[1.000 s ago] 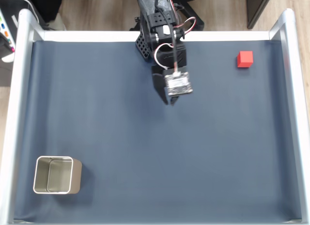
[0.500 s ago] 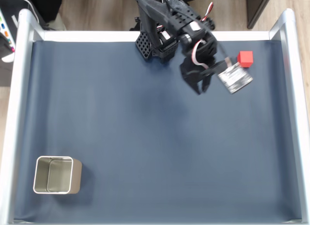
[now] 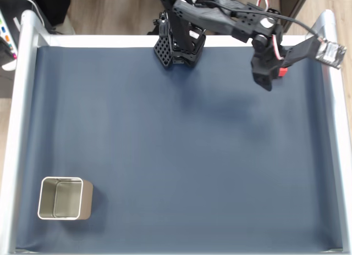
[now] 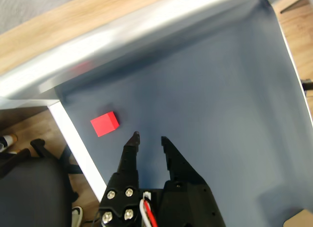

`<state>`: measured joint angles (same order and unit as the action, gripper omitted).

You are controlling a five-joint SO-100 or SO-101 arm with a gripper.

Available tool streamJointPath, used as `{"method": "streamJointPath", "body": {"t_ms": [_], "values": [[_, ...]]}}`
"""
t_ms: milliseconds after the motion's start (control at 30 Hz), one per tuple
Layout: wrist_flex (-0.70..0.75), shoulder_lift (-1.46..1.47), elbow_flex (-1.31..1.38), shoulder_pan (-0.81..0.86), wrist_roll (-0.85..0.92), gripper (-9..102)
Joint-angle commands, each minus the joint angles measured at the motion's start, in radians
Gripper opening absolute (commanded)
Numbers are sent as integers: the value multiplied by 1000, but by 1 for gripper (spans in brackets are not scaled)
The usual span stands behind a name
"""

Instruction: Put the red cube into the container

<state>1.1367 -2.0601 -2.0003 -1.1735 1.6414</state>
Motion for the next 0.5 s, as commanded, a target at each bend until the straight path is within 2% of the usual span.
{"method": "streamJointPath", "body": {"t_ms": [0, 200, 467], "values": [[-48, 32, 51, -55, 49, 16], [-100, 87, 40, -143, 126, 21], [-106, 112, 51, -229, 138, 23]]}}
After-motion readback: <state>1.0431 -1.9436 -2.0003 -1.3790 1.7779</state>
